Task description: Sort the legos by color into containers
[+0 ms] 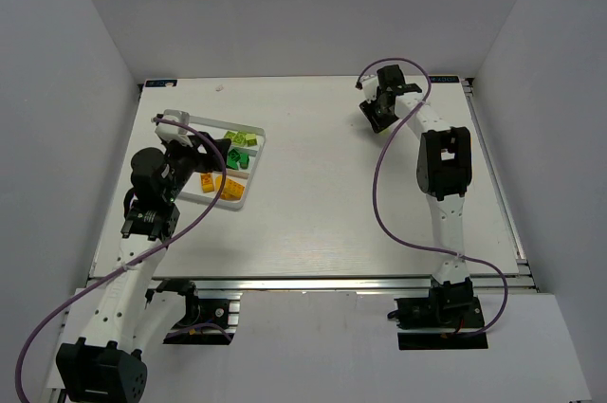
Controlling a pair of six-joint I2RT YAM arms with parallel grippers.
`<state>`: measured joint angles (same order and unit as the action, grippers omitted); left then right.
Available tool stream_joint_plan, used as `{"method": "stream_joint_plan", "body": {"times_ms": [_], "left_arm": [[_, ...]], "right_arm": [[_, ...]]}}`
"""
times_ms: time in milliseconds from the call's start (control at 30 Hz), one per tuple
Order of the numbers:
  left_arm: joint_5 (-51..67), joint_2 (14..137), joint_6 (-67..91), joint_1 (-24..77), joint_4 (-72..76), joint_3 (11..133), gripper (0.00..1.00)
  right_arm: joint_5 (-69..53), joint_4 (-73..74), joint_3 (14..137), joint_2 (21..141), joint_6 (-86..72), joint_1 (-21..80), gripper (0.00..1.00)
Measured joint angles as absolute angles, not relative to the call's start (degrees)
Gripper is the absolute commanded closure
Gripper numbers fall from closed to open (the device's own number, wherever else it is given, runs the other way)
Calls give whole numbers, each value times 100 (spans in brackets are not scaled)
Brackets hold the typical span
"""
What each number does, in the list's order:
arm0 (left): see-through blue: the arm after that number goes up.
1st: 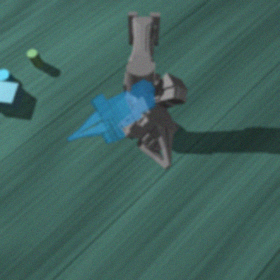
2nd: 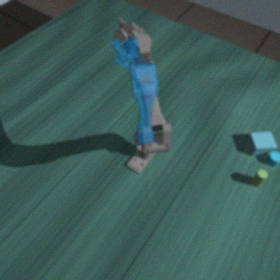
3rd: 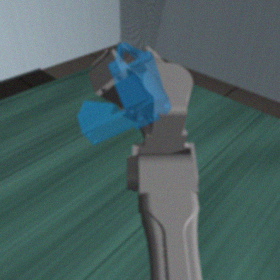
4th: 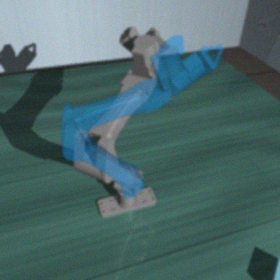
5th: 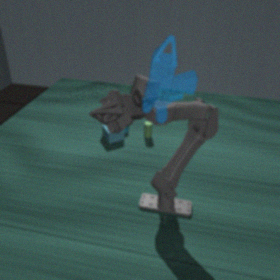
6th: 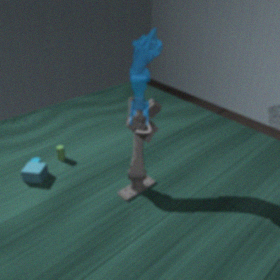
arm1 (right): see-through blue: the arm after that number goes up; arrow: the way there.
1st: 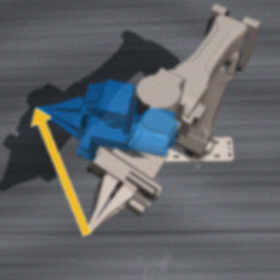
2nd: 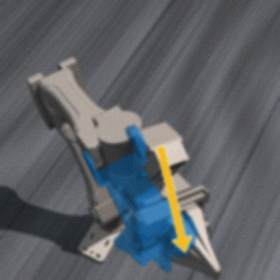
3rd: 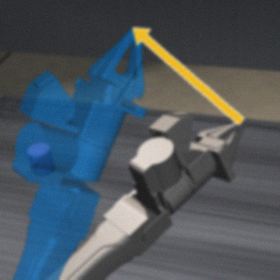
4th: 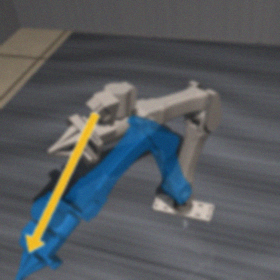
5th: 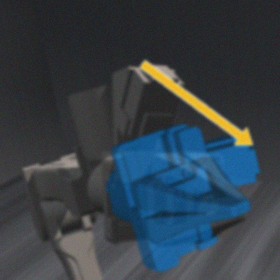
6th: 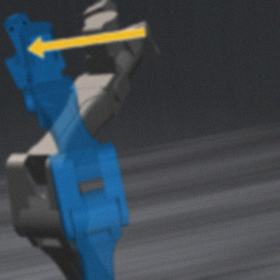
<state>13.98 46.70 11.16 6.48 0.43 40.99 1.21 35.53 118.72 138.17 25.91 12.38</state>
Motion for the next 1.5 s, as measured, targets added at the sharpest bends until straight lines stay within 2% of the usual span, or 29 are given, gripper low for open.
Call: {"method": "stream_joint_plan", "body": {"times_ms": [100,133,167,433,533,667,800,1000,1233,1400,1467,1500], "left_arm": [[1389,4652,1114,648,43,4099,19],[1387,4648,1114,648,43,4099,19],[1387,4644,1114,648,43,4099,19],[1256,4580,1114,648,34,4099,19],[1111,4462,1107,631,27,4099,19],[867,4292,1092,609,30,4099,19],[646,4209,1052,609,32,4097,19],[440,4191,1011,607,-56,4097,19],[375,4121,991,607,-110,4097,19],[397,4112,996,607,-113,4097,19],[423,4112,1007,607,-110,4097,19],[436,4112,1011,607,-110,4097,19]], "right_arm": [[-8,3531,11869,13817,2604,1240,78],[-47,3500,11858,13817,2611,1238,91],[-86,3457,11830,13808,2646,1240,100],[-631,3227,11010,13170,3127,1750,100],[-913,3203,11052,12951,3339,2375,100],[-1256,3142,11725,12921,3548,3293,100],[-1496,2661,12554,13072,3616,3992,100],[-1649,1240,12586,13336,3118,4320,97],[-1503,-40,12801,14409,2418,4466,91],[-1424,-473,12932,14903,2119,4552,81],[-1404,-539,12934,14971,2064,4578,71],[-1396,-576,12934,14991,2038,4589,60]]}}
